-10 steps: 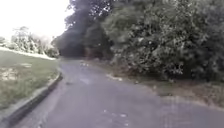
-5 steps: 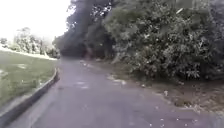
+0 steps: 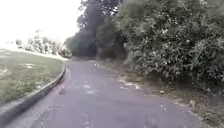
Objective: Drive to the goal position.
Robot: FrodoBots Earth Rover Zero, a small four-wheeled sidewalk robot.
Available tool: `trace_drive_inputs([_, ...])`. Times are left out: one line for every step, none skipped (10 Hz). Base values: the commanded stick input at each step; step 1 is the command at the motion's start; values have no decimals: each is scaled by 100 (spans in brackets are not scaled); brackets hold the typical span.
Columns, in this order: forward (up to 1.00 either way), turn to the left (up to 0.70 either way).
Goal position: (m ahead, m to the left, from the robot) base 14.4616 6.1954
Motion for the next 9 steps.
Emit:
trace_drive_inputs([100,0])
trace_drive_inputs([100,0])
trace_drive_inputs([100,0])
trace_drive_inputs([100,0])
trace_drive_inputs([100,0])
trace_drive_inputs([100,0])
trace_drive_inputs([100,0])
trace_drive_inputs([100,0])
trace_drive_inputs([100,0])
